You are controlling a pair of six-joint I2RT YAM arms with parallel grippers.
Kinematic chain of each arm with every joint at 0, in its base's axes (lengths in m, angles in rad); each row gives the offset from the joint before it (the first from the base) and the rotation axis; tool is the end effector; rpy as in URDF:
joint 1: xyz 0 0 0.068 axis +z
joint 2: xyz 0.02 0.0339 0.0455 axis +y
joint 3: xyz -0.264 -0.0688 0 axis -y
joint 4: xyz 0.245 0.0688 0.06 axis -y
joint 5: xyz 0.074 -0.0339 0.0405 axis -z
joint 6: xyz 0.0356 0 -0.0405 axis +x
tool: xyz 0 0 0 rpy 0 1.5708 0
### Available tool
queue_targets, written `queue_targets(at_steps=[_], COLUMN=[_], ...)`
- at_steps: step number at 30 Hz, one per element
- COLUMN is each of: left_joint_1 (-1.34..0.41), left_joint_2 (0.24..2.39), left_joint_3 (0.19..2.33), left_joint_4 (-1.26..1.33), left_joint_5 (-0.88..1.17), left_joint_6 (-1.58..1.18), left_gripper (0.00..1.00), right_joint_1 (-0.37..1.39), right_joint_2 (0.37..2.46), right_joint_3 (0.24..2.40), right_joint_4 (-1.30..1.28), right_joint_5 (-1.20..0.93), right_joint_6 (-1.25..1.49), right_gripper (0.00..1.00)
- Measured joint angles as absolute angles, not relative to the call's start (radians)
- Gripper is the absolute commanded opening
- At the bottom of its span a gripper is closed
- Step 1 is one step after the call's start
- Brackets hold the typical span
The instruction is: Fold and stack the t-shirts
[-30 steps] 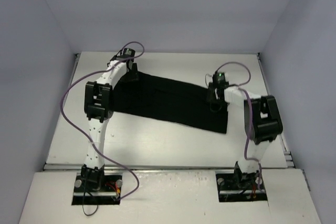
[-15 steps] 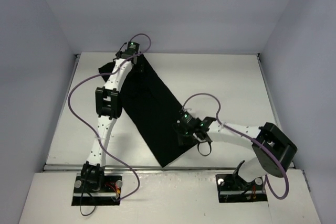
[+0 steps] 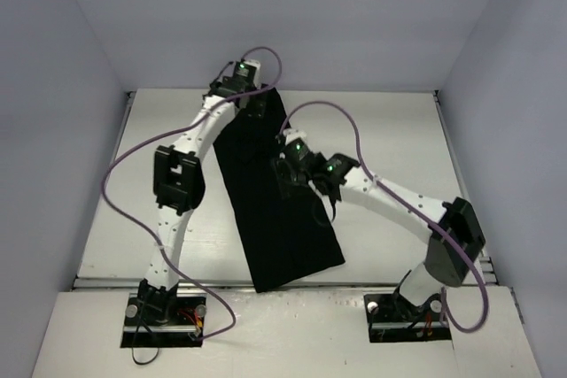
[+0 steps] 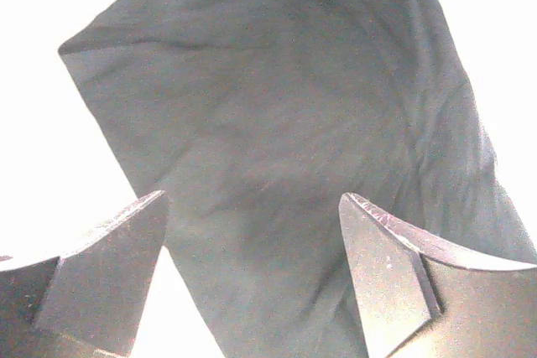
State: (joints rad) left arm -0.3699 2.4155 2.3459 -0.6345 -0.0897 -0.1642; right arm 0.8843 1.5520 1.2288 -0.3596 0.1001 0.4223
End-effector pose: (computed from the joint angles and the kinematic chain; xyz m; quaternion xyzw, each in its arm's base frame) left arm 0.5134 -0.1957 0.2607 0.0744 0.9038 -0.0714 0.4154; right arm 0.2254 0.2695 0.2875 -0.1856 0.8829 0.2249 0.3681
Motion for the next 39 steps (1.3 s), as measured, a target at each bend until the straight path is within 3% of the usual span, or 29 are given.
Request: queue_targets(at_steps=[5,9,20,27,39], left_joint_1=[-0.347,-0.338,-0.343,-0.344,-0.360], left_joint_2=[2.128,2.078,2.430,2.457,2.716], left_joint_3=[2.151,2.101,2.145,2.243,2.609], left_joint_4=[-0.610,-0.588,-0.612,-0.612,-0.660], left_joint_5=[-0.165,-0.191,-0.203,-0.216,-0.154], left_joint_6=[-0.201,-0.231,-0.267,-0.276,-0.275], left_gripper=[0.79,0.79,0.79,0.79,0.79], right_joint_1=[0.748,0.718,0.707,0.710,0.796], right_joint_2=[1.708,1.836,1.890,1.828,1.778], right_joint_3=[1.340,1.372,1.216,1.116,1.030], right_joint_4=[-0.371,-0.377,-0.285,-0.200,-0.120], right_joint_5=[0.146,0.149,0.142,0.143,0.169], right_joint_6=[0.265,0.174,0.139,0.192,0.308], right_gripper=[0.45,0.45,0.44,0.44,0.44])
